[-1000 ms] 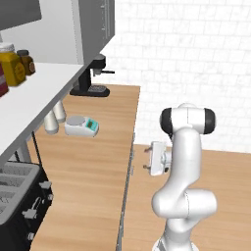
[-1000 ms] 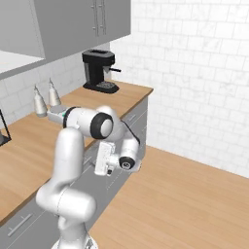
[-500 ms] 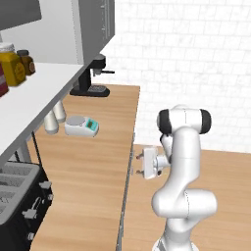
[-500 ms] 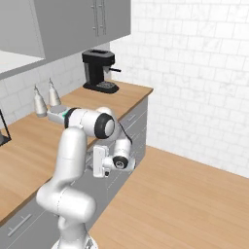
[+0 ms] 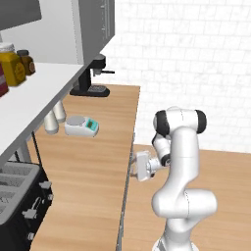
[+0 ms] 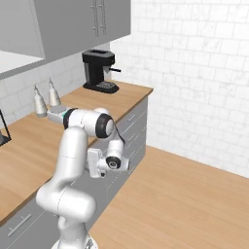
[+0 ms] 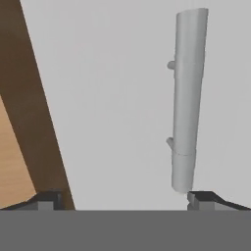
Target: Take a straw from the drawer in front and place it inside the glass cup on the dining counter.
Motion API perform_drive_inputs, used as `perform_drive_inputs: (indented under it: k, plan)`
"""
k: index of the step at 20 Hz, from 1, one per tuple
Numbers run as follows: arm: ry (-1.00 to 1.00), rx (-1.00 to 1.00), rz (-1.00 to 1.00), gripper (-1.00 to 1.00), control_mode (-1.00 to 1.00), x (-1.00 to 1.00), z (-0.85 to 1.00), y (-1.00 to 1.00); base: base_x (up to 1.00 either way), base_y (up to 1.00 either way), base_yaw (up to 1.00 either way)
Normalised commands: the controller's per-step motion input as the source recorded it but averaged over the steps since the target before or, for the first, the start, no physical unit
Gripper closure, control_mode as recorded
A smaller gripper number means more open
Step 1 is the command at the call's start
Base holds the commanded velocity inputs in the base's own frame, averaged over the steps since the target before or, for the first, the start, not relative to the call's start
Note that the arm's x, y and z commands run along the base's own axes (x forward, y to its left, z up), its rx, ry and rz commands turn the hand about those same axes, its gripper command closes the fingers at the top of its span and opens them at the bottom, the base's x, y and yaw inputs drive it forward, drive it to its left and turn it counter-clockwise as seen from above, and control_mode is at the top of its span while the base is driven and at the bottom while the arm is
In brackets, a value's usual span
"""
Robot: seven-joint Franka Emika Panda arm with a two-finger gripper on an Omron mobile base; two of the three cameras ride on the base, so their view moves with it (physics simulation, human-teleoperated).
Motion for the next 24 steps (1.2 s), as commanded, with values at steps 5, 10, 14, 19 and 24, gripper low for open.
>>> perform_drive_inputs:
  k: [5, 10, 14, 19, 24]
  plan:
    - [-0.12, -0.07, -0.02, -1.0, -1.0, 0.02, -0.29, 0.03, 0.0, 0.0, 0.0]
    - [-0.03, -0.06, -0.06, -1.0, -1.0, 0.21, -0.34, 0.0, 0.0, 0.0, 0.0]
    - [0.0, -0.01, -0.06, -1.0, -1.0, 0.4, -0.25, 0.0, 0.0, 0.0, 0.0]
    - [0.0, 0.0, -0.06, -1.0, -1.0, 0.57, -0.27, 0.02, 0.0, 0.0, 0.0]
    - [0.0, 0.0, -0.03, -1.0, -1.0, 0.23, -0.34, 0.2, 0.0, 0.0, 0.0]
